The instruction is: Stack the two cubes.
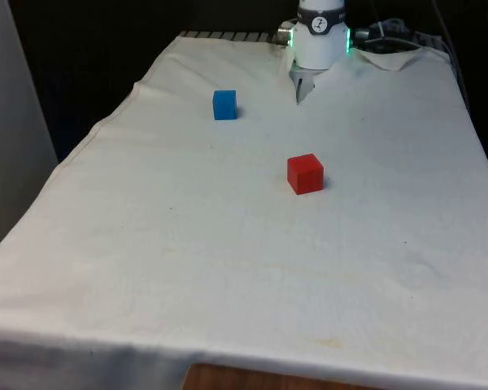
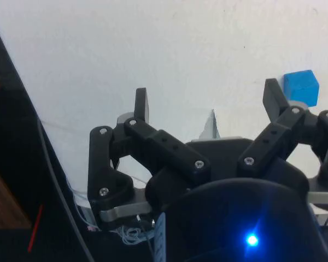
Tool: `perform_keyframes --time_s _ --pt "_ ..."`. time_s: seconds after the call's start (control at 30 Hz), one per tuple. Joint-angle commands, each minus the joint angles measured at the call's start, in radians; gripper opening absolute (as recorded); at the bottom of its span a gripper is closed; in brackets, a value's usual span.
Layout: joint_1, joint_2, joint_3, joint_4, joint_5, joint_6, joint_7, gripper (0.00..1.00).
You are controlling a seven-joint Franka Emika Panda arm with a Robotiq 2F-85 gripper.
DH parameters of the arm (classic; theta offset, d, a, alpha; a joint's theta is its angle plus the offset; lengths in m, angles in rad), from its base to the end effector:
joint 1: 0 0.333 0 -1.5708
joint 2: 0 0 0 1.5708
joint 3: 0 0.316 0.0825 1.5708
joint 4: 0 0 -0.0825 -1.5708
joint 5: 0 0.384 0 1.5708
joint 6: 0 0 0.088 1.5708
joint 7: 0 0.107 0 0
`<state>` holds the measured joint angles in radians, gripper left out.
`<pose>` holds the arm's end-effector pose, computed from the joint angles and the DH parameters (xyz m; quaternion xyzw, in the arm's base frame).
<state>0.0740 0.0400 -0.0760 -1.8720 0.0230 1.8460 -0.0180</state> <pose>0.5653 0.0012 0.4822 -0.9994 -0.0045 0.0328 0.0098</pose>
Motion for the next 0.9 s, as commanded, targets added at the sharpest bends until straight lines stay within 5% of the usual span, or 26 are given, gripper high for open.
perform_keyframes --time_s 0.0,0.87 --pt "0.000 -0.003 0.000 -0.004 0.000 0.000 0.000 1.00" --pt "-0.002 -0.211 -0.021 -0.273 -0.012 0.127 -0.048 1.00"
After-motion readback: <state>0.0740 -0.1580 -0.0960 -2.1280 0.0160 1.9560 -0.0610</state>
